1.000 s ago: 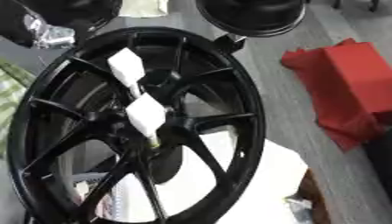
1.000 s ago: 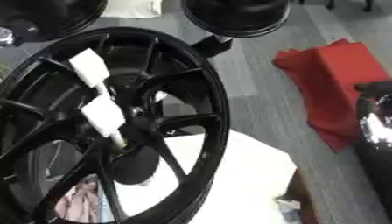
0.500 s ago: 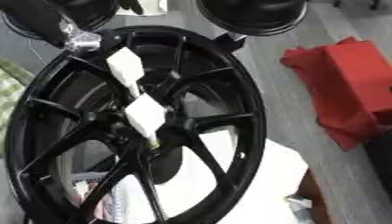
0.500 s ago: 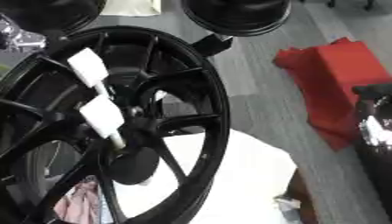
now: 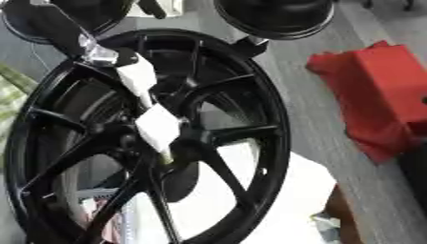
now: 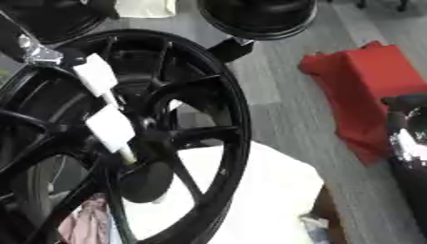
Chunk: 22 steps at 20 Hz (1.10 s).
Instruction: Pull the pin out of the wheel hub.
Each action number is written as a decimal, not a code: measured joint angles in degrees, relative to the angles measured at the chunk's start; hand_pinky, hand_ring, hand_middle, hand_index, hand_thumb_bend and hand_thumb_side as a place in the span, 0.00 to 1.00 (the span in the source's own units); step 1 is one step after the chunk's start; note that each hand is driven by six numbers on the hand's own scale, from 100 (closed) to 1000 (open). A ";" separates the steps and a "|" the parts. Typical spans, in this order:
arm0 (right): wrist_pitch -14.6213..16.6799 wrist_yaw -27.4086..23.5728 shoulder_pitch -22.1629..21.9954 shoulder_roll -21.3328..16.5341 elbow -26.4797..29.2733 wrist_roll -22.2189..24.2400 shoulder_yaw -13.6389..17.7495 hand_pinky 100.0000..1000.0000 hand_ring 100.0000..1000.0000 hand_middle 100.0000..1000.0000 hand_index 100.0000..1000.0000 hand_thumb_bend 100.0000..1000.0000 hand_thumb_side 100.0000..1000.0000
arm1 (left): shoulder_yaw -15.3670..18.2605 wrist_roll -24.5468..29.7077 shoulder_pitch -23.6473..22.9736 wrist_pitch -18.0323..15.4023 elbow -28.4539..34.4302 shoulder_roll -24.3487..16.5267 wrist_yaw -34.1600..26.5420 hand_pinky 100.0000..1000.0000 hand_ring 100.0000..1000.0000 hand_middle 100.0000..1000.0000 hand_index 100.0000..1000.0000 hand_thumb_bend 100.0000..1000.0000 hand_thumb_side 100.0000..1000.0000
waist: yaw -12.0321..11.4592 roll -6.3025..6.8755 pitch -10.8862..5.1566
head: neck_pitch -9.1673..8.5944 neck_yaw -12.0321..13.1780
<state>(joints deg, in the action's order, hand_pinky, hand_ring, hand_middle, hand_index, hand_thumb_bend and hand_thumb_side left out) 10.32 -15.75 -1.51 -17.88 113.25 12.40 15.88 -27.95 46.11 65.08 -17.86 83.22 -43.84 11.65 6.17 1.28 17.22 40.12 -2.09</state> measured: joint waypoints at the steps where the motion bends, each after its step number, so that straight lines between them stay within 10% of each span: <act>1: -0.01 0.00 0.01 0.03 0.00 0.01 0.00 0.96 0.73 0.48 0.62 0.14 0.05 | -0.22 -0.26 -0.04 -0.26 -0.25 0.00 0.53 1.00 0.93 0.87 0.94 0.18 0.36 | 0.01 0.01 0.06 | 0.00 0.01; 11: -0.40 0.02 0.44 0.48 0.00 0.36 0.00 0.96 0.73 0.48 0.61 0.13 0.05 | -2.20 -2.19 -1.18 -2.19 -1.59 0.01 2.05 1.00 0.92 0.86 0.97 0.29 0.68 | 0.08 0.14 0.51 | -0.03 0.18; 22: -0.61 0.04 0.46 0.57 0.00 0.52 -0.01 0.96 0.72 0.47 0.61 0.12 0.06 | -2.55 -2.38 -1.75 -2.38 -1.22 -0.08 1.71 1.00 0.92 0.86 0.97 0.29 0.79 | 0.06 0.18 0.84 | -0.03 0.18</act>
<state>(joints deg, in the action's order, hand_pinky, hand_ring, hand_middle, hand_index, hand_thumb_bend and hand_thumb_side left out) 9.71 -15.72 -1.05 -17.31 113.25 12.92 15.87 -30.51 43.73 63.33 -20.23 81.99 -43.92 13.36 6.23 1.47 18.06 40.09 -1.91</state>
